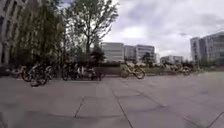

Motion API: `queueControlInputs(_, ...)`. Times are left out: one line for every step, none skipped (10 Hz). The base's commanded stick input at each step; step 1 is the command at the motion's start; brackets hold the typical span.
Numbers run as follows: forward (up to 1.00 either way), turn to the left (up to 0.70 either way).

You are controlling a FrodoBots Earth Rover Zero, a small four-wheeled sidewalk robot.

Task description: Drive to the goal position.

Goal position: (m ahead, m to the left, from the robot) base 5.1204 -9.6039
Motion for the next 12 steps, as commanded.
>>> queueControlInputs(0.7, -0.35)
queueControlInputs(0.7, -0.35)
queueControlInputs(0.7, -0.3)
queueControlInputs(0.7, -0.22)
queueControlInputs(0.7, -0.14)
queueControlInputs(0.7, -0.06)
queueControlInputs(0.7, 0.0)
queueControlInputs(0.7, 0.0)
queueControlInputs(0.7, 0.0)
queueControlInputs(0.7, 0.0)
queueControlInputs(0.7, 0.0)
queueControlInputs(0.7, 0.0)
